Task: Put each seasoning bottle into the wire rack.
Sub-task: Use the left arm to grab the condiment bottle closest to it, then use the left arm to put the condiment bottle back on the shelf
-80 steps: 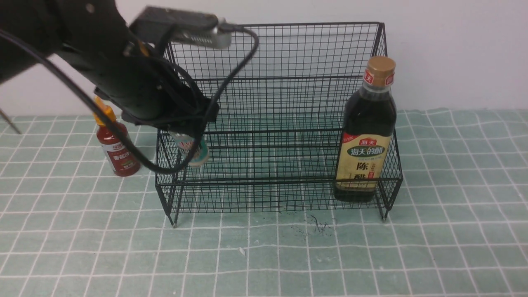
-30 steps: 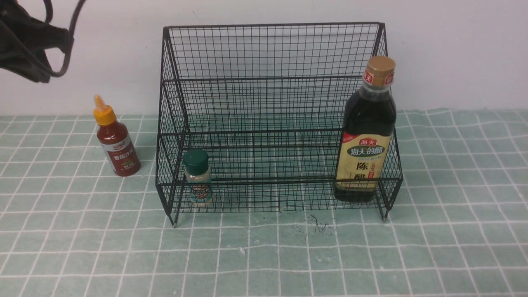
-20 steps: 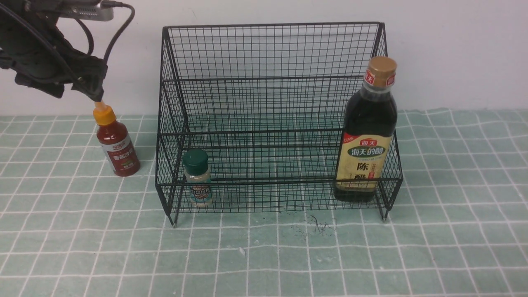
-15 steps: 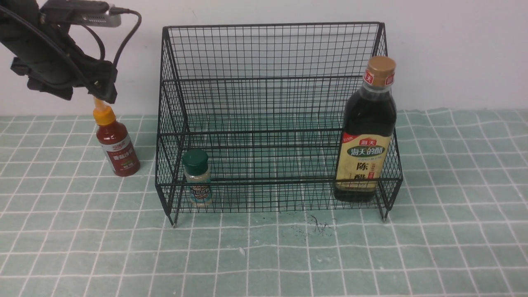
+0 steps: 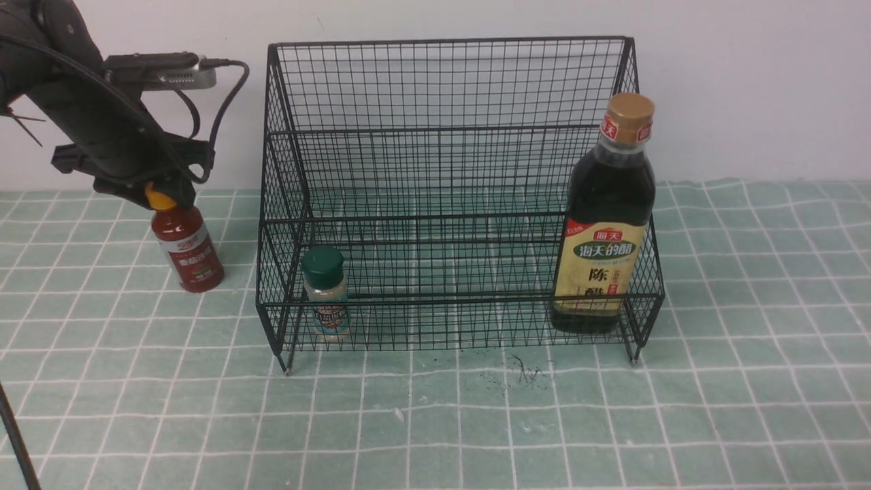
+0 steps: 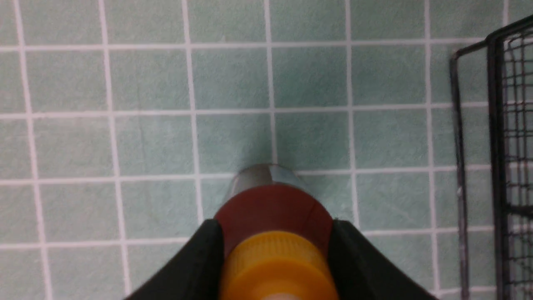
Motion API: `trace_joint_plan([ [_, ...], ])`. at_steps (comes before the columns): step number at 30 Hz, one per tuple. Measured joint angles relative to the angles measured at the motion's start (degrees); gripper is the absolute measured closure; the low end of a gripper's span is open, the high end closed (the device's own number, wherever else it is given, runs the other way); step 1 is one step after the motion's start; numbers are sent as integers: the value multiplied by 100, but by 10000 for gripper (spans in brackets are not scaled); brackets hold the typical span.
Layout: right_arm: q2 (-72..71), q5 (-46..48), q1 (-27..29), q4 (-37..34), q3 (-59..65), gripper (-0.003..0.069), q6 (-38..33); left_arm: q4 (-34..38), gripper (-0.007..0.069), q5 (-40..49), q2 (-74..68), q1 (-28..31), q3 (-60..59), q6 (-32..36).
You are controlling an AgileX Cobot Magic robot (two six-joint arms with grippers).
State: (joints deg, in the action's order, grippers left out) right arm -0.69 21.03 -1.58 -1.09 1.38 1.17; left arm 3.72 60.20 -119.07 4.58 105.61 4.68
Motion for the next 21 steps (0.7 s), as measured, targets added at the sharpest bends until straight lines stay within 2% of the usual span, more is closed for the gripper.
trace_joint_plan([
  [5, 0, 6, 0, -11, 0, 672, 0, -466, 337, 1028, 195, 0, 865, -106],
  [9, 0, 6, 0, -11, 0, 672, 0, -459, 337, 1166, 615, -118, 1558, -123],
  [14, 0, 6, 0, -11, 0, 672, 0, -406, 337, 1167, 1446, -702, 2038, -123],
  [16, 0, 6, 0, -11, 0, 672, 0, -372, 337, 1236, 1781, -1158, 2074, -158],
  [21, 0, 6, 0, -11, 0, 672, 0, -249, 337, 1365, 1798, -1892, 2079, -316],
])
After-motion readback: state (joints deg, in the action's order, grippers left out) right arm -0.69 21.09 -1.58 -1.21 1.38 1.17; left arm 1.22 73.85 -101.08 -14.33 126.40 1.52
